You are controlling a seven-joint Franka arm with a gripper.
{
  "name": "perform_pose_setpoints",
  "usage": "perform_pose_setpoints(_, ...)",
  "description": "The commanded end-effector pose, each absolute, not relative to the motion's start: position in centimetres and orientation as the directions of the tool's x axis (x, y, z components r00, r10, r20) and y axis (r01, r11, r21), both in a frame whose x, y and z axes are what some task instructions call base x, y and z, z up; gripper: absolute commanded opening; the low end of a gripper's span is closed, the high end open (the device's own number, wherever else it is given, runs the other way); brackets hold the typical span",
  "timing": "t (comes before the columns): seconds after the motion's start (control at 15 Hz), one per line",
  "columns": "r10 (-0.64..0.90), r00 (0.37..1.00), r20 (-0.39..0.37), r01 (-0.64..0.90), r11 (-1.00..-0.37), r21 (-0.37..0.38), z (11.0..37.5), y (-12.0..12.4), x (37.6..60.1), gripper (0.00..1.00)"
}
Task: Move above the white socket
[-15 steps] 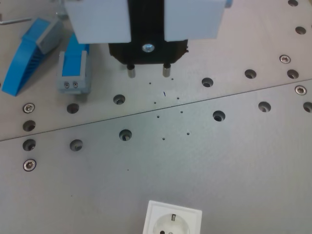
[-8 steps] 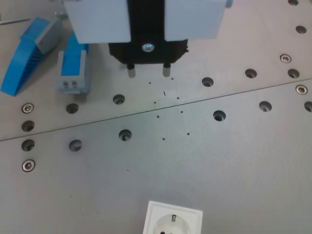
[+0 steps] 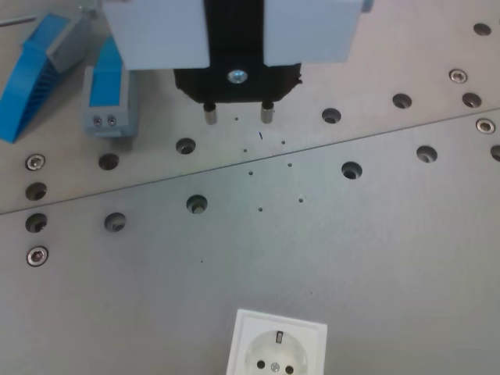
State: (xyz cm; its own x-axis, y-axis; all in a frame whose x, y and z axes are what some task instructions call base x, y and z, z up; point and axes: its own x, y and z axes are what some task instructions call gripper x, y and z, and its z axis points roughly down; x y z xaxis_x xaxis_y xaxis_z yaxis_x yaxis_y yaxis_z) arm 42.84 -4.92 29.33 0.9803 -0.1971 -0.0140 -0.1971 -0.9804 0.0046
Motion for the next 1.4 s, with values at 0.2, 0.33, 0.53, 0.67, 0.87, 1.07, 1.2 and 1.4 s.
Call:
perform_pose_setpoints(0.2, -0.267, 0.962, 0.049, -0.267, -0.964, -0.006, 27.3, -4.6, 43.4, 0.0)
perform_pose_setpoints(0.33, -0.279, 0.959, 0.056, -0.279, -0.96, -0.007, 26.4, -4.6, 43.6, 0.0)
perform_pose_setpoints(0.53, -0.296, 0.953, 0.064, -0.296, -0.955, -0.01, 25.1, -4.5, 43.9, 0.0)
perform_pose_setpoints(0.67, -0.305, 0.95, 0.069, -0.305, -0.952, -0.012, 24.2, -4.4, 44.1, 0.0)
perform_pose_setpoints(0.87, -0.322, 0.944, 0.074, -0.321, -0.947, -0.014, 22.9, -4.4, 44.4, 0.0)
perform_pose_setpoints(1.07, -0.336, 0.939, 0.078, -0.336, -0.942, -0.015, 21.6, -4.3, 44.8, 0.0)
perform_pose_setpoints(1.2, -0.345, 0.936, 0.077, -0.345, -0.939, -0.013, 20.6, -4.3, 45.1, 0.0)
perform_pose_setpoints(1.4, -0.359, 0.93, 0.075, -0.359, -0.933, -0.015, 19.1, -4.3, 45.5, 0.0)
